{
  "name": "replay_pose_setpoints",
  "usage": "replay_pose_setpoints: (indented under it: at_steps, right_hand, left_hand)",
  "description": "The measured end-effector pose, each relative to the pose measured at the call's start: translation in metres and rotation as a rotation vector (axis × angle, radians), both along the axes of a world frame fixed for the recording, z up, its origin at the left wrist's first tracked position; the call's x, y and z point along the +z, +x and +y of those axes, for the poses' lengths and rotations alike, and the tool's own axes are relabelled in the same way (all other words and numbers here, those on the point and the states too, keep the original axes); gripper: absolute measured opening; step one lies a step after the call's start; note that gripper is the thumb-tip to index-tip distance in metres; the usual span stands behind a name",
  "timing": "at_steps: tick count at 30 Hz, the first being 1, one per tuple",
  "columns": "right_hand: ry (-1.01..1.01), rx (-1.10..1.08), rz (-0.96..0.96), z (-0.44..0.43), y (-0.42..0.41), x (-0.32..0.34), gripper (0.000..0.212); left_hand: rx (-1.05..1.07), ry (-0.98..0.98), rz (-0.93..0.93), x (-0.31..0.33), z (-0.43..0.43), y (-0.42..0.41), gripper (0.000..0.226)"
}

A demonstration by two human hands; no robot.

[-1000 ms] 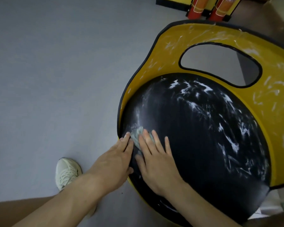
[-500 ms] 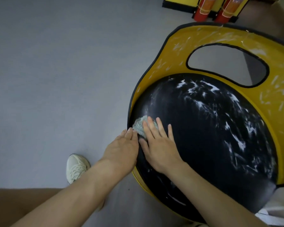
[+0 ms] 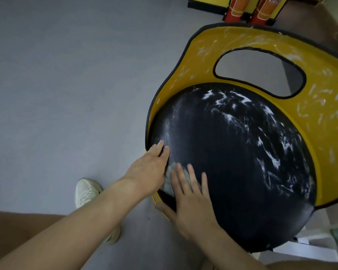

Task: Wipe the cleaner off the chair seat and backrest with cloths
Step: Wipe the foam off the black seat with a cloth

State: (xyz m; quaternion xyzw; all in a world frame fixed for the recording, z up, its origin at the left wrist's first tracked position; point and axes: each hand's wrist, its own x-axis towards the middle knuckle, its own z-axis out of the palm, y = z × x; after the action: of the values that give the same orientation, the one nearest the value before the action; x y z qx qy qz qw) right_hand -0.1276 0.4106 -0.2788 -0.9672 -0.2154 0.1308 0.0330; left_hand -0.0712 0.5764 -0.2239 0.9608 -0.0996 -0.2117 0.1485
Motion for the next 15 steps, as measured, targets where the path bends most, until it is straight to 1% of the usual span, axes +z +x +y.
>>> replay_pose_setpoints:
  at_steps: [2,4,8,12,15]
  right_hand:
    - [0.011,-0.028,0.018,0.018,0.021,0.006,0.097]
    - [0.006,-0.016,0.021,0.018,0.022,0.006,0.098]
    - [-0.059,0.019,0.003,-0.039,-0.02,0.005,0.095]
    - [-0.132,0.058,0.002,-0.095,-0.061,0.002,0.097]
    - [-0.129,0.032,0.004,-0.088,-0.059,-0.001,0.105]
  left_hand:
    - [0.017,-0.017,-0.016,-0.003,0.003,0.007,0.075]
    - [0.064,-0.047,-0.024,-0.009,0.007,0.013,0.075]
    - [0.065,-0.065,-0.018,-0.02,0.002,0.013,0.068]
    - [0.055,-0.038,0.025,-0.026,-0.006,0.003,0.091]
    - [0.071,-0.05,0.019,-0.028,-0.005,0.001,0.091]
